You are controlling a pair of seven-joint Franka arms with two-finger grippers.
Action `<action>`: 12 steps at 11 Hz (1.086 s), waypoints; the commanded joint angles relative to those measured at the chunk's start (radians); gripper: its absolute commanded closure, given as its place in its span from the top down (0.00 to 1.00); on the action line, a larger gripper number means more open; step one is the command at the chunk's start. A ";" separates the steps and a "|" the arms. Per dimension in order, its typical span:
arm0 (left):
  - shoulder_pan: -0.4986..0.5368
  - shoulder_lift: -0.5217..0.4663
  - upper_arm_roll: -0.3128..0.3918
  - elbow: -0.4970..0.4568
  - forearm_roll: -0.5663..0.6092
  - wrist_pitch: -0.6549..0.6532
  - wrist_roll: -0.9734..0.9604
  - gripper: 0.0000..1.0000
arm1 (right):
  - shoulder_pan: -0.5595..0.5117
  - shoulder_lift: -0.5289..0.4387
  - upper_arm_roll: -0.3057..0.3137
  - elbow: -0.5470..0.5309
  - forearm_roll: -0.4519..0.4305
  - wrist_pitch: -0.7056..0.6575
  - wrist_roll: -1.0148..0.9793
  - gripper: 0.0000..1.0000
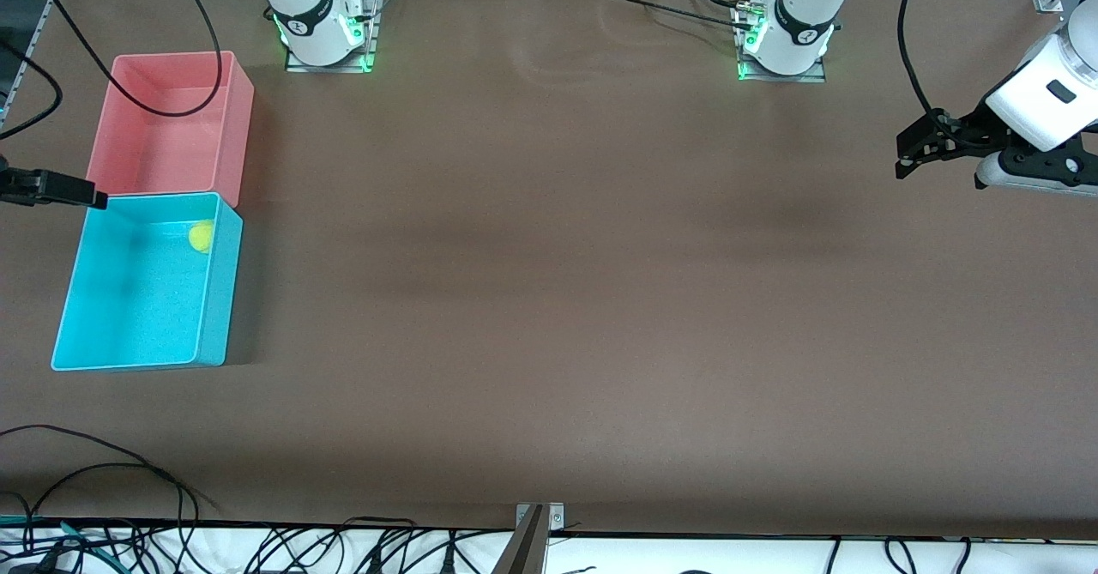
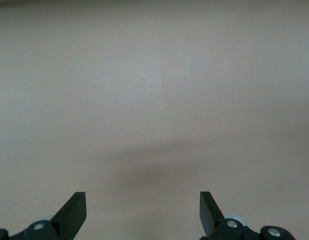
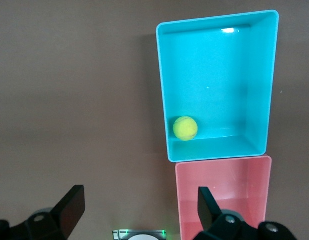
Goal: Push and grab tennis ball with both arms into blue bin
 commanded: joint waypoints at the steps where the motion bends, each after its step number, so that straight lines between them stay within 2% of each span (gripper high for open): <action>1: 0.012 0.009 -0.001 0.026 -0.001 -0.022 0.014 1.00 | -0.015 -0.245 0.055 -0.367 -0.020 0.228 0.061 1.00; 3: 0.015 0.011 -0.001 0.026 0.001 -0.022 0.014 1.00 | -0.012 -0.308 0.077 -0.486 -0.022 0.332 0.093 1.00; 5: 0.021 0.009 -0.002 0.023 0.001 -0.022 0.018 1.00 | -0.007 -0.381 0.077 -0.650 -0.025 0.472 0.112 1.00; 6: 0.021 0.009 -0.002 0.021 0.001 -0.031 0.018 1.00 | 0.005 -0.394 0.077 -0.693 -0.036 0.528 0.110 1.00; 8: 0.021 0.011 -0.002 0.026 0.001 -0.031 0.020 1.00 | 0.075 -0.386 0.074 -0.684 -0.081 0.524 0.135 1.00; 10: 0.019 0.012 -0.005 0.021 0.001 -0.031 0.020 1.00 | 0.086 -0.379 0.074 -0.637 -0.077 0.475 0.182 1.00; 12: 0.021 0.011 -0.008 0.023 0.001 -0.034 0.018 1.00 | 0.085 -0.350 0.069 -0.513 -0.071 0.333 0.176 1.00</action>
